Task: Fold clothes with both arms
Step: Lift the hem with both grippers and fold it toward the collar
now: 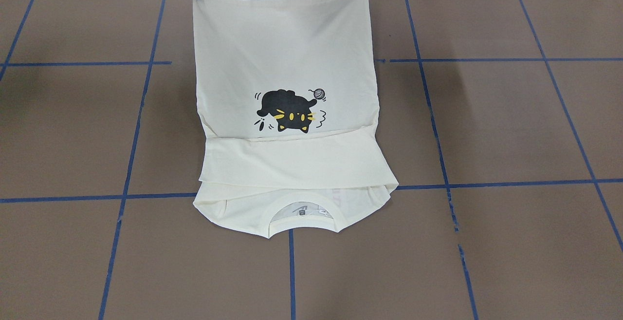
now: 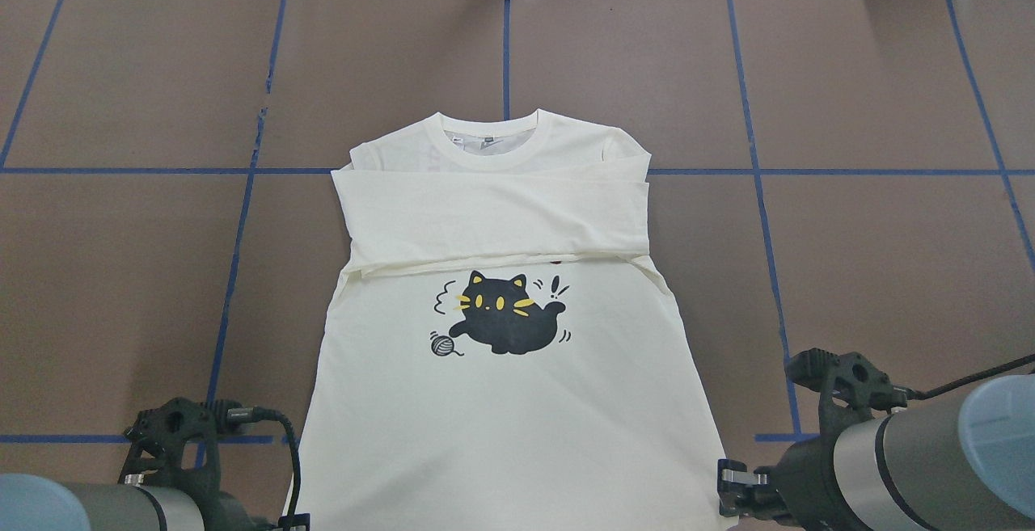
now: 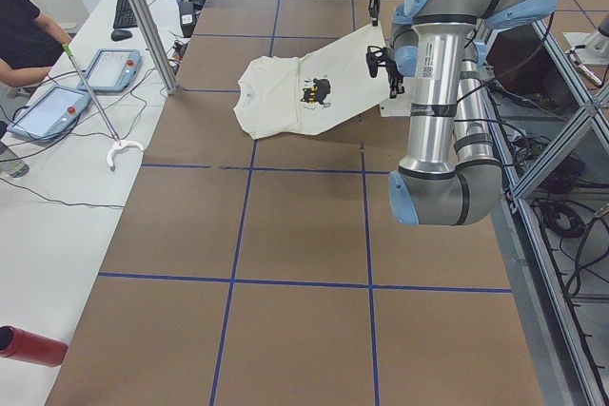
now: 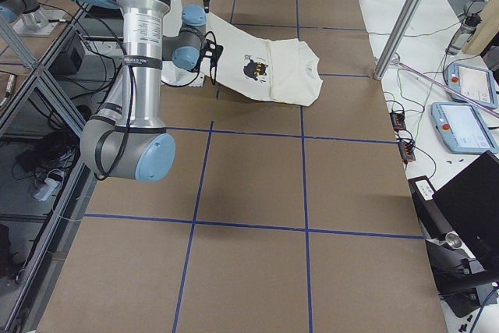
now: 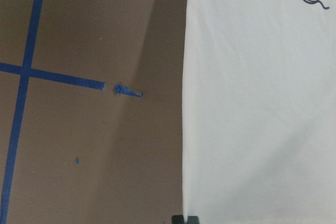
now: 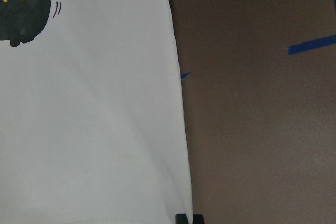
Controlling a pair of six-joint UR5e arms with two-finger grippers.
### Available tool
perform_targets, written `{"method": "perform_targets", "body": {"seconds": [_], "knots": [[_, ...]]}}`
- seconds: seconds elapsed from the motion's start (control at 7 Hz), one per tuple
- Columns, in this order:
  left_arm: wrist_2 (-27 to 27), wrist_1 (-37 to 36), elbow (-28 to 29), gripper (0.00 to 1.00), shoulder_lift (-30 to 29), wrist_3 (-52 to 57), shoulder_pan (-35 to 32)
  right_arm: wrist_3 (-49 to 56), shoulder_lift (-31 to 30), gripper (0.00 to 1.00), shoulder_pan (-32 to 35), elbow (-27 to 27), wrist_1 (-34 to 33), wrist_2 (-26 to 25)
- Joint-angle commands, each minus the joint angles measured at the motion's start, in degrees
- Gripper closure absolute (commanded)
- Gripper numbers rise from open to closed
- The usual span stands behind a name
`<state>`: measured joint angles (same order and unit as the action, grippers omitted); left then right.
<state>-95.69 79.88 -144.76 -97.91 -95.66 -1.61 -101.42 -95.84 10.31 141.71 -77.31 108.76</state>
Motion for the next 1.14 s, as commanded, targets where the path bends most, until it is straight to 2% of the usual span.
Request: {"method": "perform_targets", "body": {"seconds": [0.0, 0.29, 0.43, 0.71, 1.0], "knots": [[-0.37, -0.52, -1.14, 1.0, -1.22, 0.65, 1.7, -0.01, -1.37, 1.0, -1.96, 1.47, 0.06, 0.67], [-0.37, -0.43, -0.87, 1.0, -2.19, 1.17, 0.13, 0.95, -0.5, 1.0, 2.59, 0.68, 0.23, 1.1], [-0.37, -0.43, -0.26, 1.0, -3.5, 4.14, -2.75, 4.09, 2.64, 1.0, 5.48, -1.06, 0.41, 1.45], [-1.76, -0.43, 0.88, 1.0, -3.69, 11.08, -10.39, 11.19, 8.97, 1.0, 14.96, -8.25, 0.32, 5.82], [-5.29, -0.25, 6.22, 1.0, -6.05, 14.35, -17.17, 18.07, 11.45, 1.0, 24.11, -13.19, 0.67, 10.93]]}}
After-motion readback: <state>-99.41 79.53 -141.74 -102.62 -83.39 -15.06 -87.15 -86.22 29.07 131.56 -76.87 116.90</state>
